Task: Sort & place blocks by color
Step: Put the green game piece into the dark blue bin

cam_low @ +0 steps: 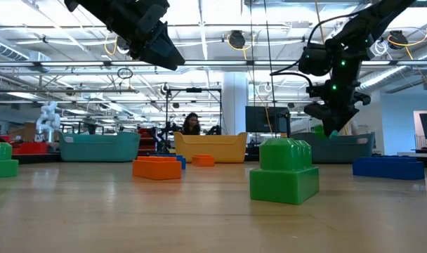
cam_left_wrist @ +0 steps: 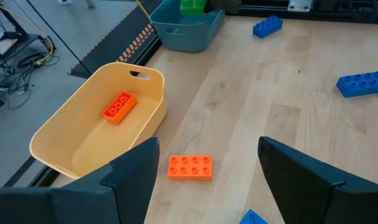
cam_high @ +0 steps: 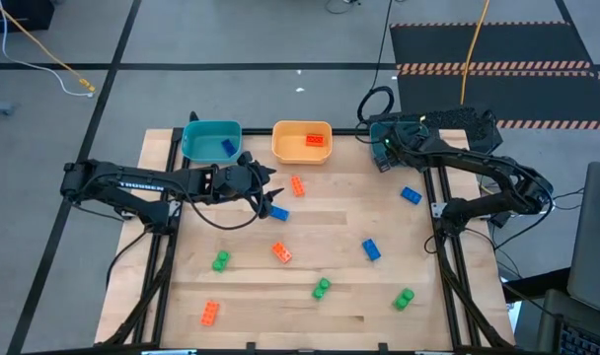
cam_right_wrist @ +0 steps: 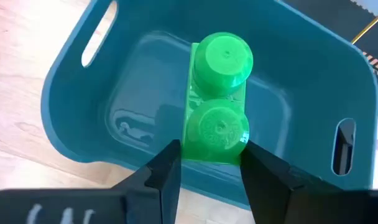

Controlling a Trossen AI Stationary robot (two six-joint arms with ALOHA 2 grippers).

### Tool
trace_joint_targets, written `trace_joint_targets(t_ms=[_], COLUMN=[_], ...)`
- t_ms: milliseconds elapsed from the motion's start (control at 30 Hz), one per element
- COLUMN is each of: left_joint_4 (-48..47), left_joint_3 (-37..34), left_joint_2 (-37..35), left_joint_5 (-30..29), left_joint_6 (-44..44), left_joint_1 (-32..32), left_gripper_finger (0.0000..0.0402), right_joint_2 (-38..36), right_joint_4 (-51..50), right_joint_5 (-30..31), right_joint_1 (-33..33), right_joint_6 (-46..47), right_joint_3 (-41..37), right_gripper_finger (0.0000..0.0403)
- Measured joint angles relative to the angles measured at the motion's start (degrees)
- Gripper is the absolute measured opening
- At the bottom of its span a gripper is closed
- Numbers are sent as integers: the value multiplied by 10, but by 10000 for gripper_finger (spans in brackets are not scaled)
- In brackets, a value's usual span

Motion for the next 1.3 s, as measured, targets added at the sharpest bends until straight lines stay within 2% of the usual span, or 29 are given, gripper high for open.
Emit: trace_joint_targets(t_ms=[433,600,767,833,967,1133,1233,1300], left_joint_4=[0,0,0,0,1,3,5,6], left_joint_3=[0,0,0,0,0,0,0,0], left_joint_2=[0,0,0,0,0,0,0,0], left_joint_5=[0,0,0,0,0,0,0,0], left_joint_6=[-2,-2,-1,-1,1,2,7,7], left_joint_1=[0,0,0,0,0,0,0,1], left_gripper_finger=[273,273,274,273,273,274,273,273], right_joint_2=[0,-6,-47,-73,-125,-167,-176,-176], right_joint_4=[38,62,66,56,33,-6,-13,-14], right_joint_5=[3,3,-5,-40,-150,-258,-299,-301], right_joint_1=[0,0,1,1,12,58,104,140], right_joint_6=[-24,-54,-70,-71,-56,-42,-38,-32], right_joint_3=[-5,-5,-5,-5,-5,-5,-5,-5], right_gripper_finger=[247,264,267,267,267,258,254,254])
